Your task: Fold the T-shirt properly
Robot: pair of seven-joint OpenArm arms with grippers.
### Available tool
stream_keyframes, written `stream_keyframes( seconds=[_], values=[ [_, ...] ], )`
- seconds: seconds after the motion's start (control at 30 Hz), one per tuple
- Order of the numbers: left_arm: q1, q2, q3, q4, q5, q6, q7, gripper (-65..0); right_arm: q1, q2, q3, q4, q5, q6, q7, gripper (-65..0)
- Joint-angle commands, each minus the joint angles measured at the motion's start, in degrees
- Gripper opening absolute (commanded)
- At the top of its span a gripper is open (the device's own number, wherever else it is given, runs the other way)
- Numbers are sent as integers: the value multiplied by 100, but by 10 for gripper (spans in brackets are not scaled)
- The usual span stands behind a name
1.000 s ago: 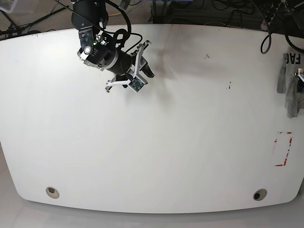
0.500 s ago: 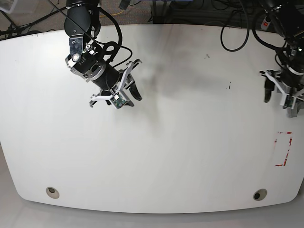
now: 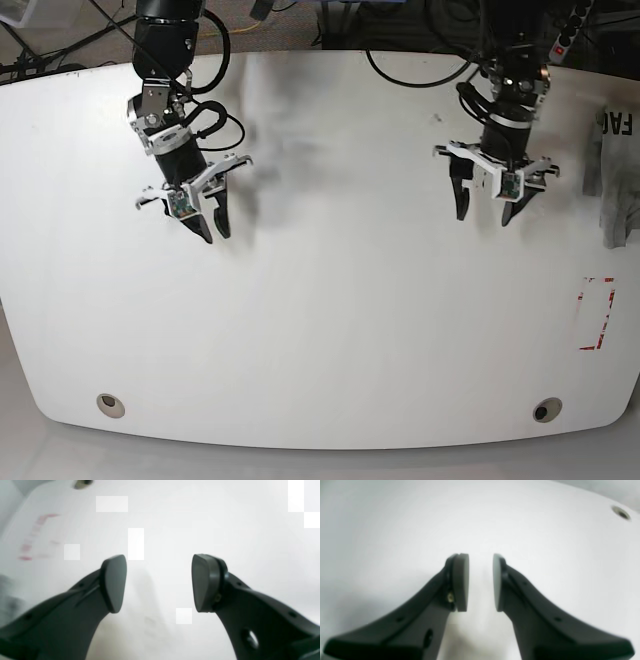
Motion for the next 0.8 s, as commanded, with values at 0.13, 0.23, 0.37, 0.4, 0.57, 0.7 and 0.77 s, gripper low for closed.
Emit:
stream_keyframes(
  seconds=[0.13, 0.23, 0.37, 0.4, 0.57, 0.7, 0.77],
  values=[
    [1063, 33, 1019, 171, -44, 1057, -466, -274, -783, 193, 364, 6, 671, -216, 636, -499],
    [1722, 33, 1266, 382, -70, 1295, -466, -339, -1424, 386, 399, 279, 1243, -216, 627, -499],
    [2408, 42, 1380, 628, -70, 1312, -466, -368, -2049, 439, 417, 516, 1559, -216, 627, -499],
    [2575, 42, 1380, 681, -79, 1312, -466, -368, -2198, 439, 417, 543, 1603, -216, 627, -499],
    [3410, 42, 1345, 874, -88, 1312, -466, -369, -2963, 465, 417, 578, 1999, -207, 654, -499],
    [4061, 33, 1336, 874, -88, 1312, -466, -369, -3675, 474, 417, 578, 2394, -207, 926, -499],
    [4298, 33, 1327, 857, -88, 1312, -466, -369, -4035, 465, 399, 578, 2429, -207, 1137, -499]
  ],
)
